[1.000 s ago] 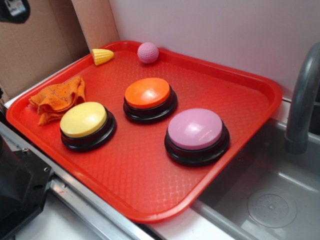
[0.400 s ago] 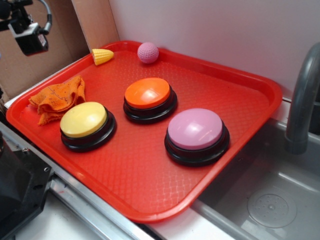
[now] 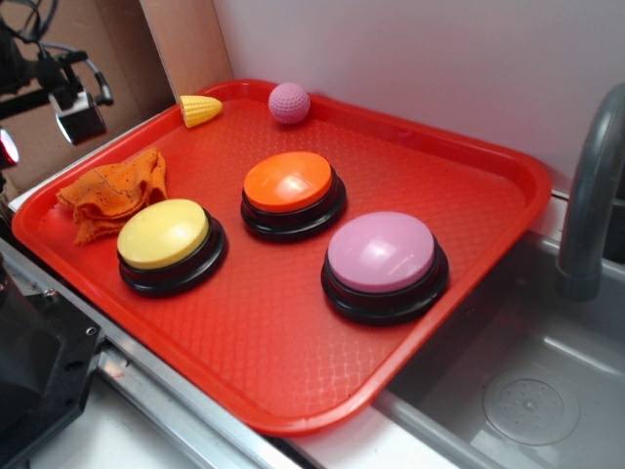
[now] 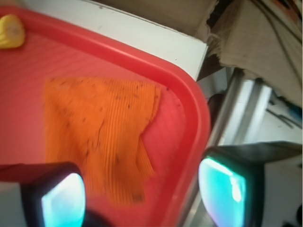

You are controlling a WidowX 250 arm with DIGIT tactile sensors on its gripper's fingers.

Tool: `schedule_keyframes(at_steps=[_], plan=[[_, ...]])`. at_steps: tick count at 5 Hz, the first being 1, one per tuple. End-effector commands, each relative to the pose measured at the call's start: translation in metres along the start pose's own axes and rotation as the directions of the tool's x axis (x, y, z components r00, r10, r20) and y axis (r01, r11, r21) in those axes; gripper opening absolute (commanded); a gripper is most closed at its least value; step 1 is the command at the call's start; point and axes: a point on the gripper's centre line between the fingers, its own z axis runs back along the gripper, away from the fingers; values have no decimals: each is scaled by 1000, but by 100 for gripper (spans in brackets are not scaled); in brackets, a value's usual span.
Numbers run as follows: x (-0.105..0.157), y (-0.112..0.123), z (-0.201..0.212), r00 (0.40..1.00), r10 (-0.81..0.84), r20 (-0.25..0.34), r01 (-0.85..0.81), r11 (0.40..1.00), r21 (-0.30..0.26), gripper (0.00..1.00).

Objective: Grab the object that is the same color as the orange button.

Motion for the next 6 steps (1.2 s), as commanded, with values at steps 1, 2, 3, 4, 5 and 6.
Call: schedule_keyframes(at_steps=[1, 2, 3, 4, 5, 6], plan=[[15, 5, -26, 997, 3, 77, -2, 1000, -16, 100], [19, 2, -39, 998, -16, 56, 19, 998, -54, 100], [21, -1, -47, 999, -30, 40, 33, 997, -74, 100], [22, -4, -51, 998, -39, 39, 42, 997, -69, 100], [23, -8, -55, 998, -57, 37, 60, 993, -106, 100], [24, -9, -57, 998, -57, 39, 60, 993, -101, 95]])
